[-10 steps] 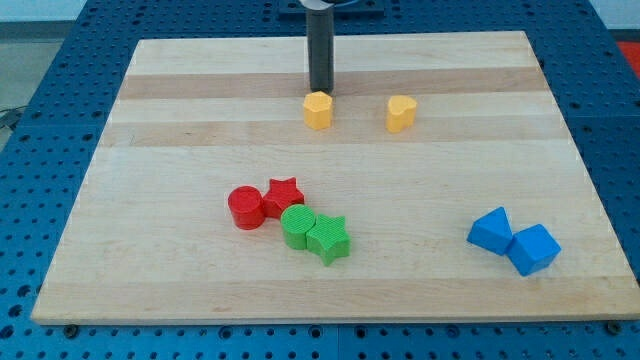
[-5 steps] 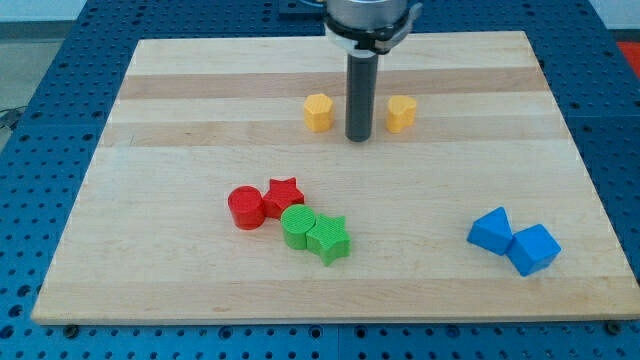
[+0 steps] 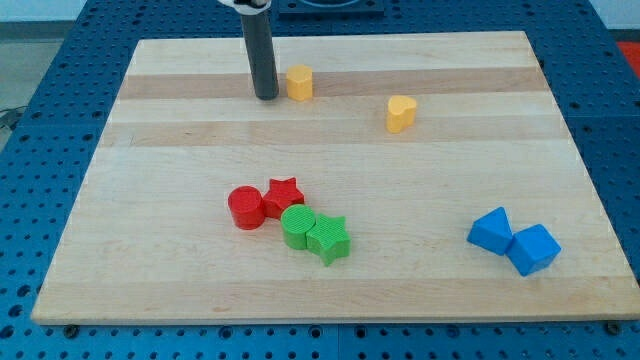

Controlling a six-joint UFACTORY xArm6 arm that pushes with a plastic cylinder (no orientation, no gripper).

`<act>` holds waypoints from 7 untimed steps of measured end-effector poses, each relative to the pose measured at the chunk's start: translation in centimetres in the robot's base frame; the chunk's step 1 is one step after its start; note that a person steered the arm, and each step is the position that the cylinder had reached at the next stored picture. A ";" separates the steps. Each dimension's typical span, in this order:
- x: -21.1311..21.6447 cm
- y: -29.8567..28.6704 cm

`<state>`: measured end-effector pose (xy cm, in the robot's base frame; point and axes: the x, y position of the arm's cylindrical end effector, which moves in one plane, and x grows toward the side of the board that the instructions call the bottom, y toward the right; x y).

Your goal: Push the yellow hexagon towards the top left corner of the board

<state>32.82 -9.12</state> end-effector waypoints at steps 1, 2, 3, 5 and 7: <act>4.1 2.1; 3.4 8.6; -2.9 11.9; -4.2 9.9; -2.8 3.4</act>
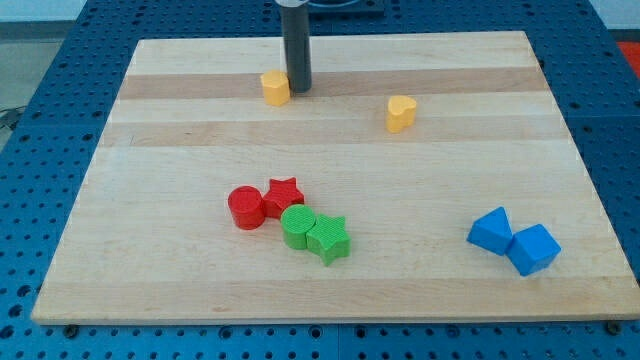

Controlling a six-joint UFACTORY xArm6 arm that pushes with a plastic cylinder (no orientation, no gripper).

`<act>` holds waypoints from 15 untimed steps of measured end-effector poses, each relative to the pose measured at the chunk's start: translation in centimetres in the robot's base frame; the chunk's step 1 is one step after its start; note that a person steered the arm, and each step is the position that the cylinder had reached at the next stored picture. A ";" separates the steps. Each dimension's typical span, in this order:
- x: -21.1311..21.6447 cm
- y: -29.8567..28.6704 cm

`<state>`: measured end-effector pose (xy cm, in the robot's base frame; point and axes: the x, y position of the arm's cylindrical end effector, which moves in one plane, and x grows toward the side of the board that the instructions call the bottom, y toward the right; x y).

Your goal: Push the yellow hexagon towards the top left corner of the board

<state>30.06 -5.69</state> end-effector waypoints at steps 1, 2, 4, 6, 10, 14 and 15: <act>0.0 -2.3; 0.0 -2.8; 3.0 0.0; 2.2 -2.8; 10.5 -0.7; 2.2 -3.0; 2.2 -5.6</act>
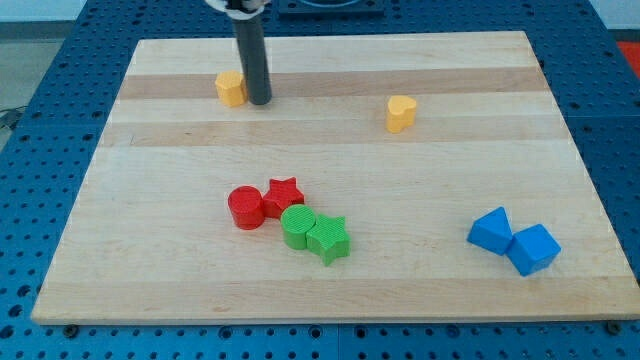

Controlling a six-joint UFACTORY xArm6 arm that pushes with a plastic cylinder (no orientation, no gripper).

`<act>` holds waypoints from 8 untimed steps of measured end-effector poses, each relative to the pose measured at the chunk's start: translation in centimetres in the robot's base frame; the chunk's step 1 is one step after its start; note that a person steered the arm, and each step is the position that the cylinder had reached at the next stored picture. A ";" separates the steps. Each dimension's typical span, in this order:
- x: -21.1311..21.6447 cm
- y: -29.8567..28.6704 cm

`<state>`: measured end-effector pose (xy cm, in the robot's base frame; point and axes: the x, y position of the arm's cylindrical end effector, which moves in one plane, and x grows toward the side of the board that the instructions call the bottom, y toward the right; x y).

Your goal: Push the yellow hexagon towards the top left corner of the board

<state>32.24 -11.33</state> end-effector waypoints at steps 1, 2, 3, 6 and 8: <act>0.8 -3.3; 0.0 -4.2; -1.5 -4.9; -3.9 -8.3; 3.0 -1.3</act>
